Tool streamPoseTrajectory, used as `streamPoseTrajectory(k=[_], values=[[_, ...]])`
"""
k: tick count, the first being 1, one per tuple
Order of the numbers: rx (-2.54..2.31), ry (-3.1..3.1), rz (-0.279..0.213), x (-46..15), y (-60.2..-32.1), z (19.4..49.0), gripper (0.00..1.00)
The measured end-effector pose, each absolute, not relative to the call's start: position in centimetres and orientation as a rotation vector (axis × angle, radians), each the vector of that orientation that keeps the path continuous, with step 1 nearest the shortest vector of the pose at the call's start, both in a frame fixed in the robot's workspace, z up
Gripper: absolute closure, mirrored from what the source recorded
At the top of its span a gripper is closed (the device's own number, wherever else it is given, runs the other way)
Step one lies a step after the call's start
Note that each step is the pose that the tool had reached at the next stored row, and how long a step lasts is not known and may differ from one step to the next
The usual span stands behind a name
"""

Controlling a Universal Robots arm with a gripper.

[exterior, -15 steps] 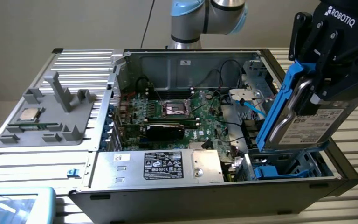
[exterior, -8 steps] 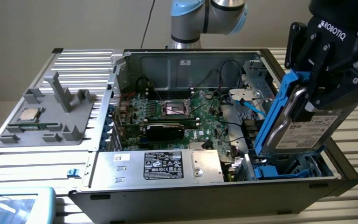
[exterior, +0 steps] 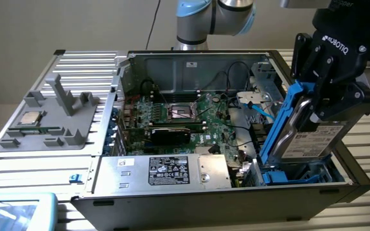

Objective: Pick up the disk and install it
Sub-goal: 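Insert the disk into the insertion slot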

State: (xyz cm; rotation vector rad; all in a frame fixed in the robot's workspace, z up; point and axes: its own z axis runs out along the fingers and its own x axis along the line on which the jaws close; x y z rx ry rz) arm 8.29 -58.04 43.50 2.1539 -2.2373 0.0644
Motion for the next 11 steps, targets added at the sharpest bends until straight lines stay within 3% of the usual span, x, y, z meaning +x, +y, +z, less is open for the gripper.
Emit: streamPoseTrajectory(k=[11], values=[[2.156, -2.239, 0.060, 8.31, -58.13, 42.53, 0.63]])
